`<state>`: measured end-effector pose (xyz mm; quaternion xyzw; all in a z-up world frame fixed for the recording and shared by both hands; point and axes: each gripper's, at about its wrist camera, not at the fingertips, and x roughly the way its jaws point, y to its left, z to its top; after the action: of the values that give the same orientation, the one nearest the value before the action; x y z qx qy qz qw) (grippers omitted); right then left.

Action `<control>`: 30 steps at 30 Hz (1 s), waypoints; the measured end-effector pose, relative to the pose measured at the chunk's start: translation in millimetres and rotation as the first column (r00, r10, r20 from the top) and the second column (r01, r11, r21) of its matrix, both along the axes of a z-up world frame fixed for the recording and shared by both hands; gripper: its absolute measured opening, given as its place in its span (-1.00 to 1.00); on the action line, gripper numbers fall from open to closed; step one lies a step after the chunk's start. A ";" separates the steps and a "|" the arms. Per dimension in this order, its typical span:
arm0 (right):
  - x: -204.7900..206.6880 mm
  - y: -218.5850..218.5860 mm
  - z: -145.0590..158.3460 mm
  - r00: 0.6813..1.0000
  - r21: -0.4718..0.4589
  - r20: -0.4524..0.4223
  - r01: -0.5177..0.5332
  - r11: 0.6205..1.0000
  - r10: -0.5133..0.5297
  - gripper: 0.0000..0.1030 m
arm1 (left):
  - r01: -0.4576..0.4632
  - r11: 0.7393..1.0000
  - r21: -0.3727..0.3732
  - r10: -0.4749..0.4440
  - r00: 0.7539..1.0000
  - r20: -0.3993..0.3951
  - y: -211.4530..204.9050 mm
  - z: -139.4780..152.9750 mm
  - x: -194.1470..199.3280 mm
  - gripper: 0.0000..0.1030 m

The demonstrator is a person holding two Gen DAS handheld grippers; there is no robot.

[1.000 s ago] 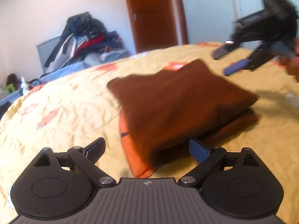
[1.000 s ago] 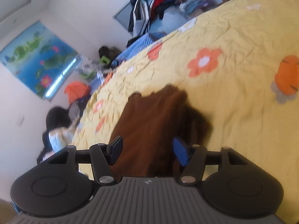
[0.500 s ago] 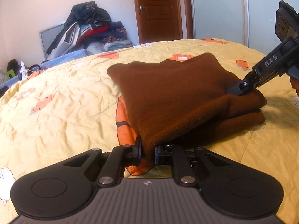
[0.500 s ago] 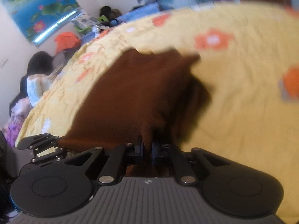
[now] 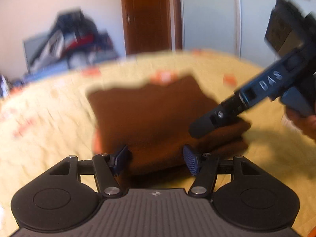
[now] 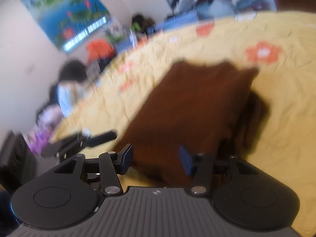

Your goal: Fold small clothes

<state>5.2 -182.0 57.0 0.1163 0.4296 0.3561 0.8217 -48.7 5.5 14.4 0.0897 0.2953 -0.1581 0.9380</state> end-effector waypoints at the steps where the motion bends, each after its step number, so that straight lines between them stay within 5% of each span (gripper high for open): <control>1: 1.3 4.0 -10.4 1.000 -0.048 -0.019 0.002 0.999 -0.003 -0.01 | 0.002 1.000 -0.007 -0.002 1.000 0.009 2.0 -6.1 1.3 0.20; 3: -5.3 -6.7 -23.5 1.000 -0.013 0.007 -0.003 1.000 0.003 -0.13 | 0.017 0.999 -0.027 -0.016 1.000 0.012 8.9 -7.8 -0.2 0.20; 5: -7.2 -22.4 -31.3 0.998 0.041 -0.057 0.036 0.999 -0.034 -0.39 | 0.016 0.999 -0.032 -0.016 1.000 -0.001 11.4 -5.1 -0.4 0.20; 7: -8.0 -28.3 -32.1 0.996 0.059 -0.084 0.040 0.997 -0.035 -0.38 | 0.016 0.999 -0.043 -0.017 1.000 -0.012 12.3 1.2 -1.8 0.21; 10: -2.1 -29.6 -12.7 0.991 0.070 -0.119 0.076 0.995 -0.067 0.05 | 0.015 0.989 -0.149 -0.014 1.000 0.011 29.5 26.5 -4.7 0.20; 14: 14.1 -39.0 31.6 0.989 0.213 0.031 0.135 0.968 -0.145 0.94 | -0.062 0.966 -0.250 0.072 0.997 0.034 44.7 50.6 30.5 0.44; 17: 52.7 -32.4 39.7 0.975 0.220 0.057 0.196 0.956 -0.213 0.94 | -0.077 0.973 -0.218 0.082 0.997 0.013 27.7 49.8 73.6 0.44; 21: 104.1 -19.5 2.2 0.963 0.172 -0.082 0.269 0.948 -0.258 0.91 | -0.103 0.987 -0.123 0.088 0.989 -0.121 8.3 19.0 111.9 0.44; 23: 112.4 -23.2 -32.2 0.945 0.094 -0.149 0.307 0.947 -0.292 0.84 | -0.069 0.994 -0.088 0.065 0.997 -0.049 7.1 6.1 102.8 0.46; 25: 99.5 -33.1 -42.5 0.960 0.147 -0.063 0.281 0.948 -0.274 0.83 | -0.065 0.995 -0.074 0.065 0.998 -0.010 5.9 1.2 95.3 0.46; 28: 101.1 -27.4 -34.4 0.963 0.098 -0.061 0.266 0.959 -0.261 0.83 | -0.099 0.989 -0.113 0.103 0.994 0.026 8.9 1.4 88.3 0.47; 30: 108.7 -18.2 -19.1 0.955 0.073 -0.078 0.291 0.954 -0.286 0.78 | -0.131 0.982 -0.133 0.139 0.989 0.054 12.4 -2.1 78.0 0.64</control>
<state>113.9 -200.1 38.0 0.2238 0.4198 0.2460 0.8445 29.3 17.9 12.4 0.0136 0.2603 -0.1102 0.9591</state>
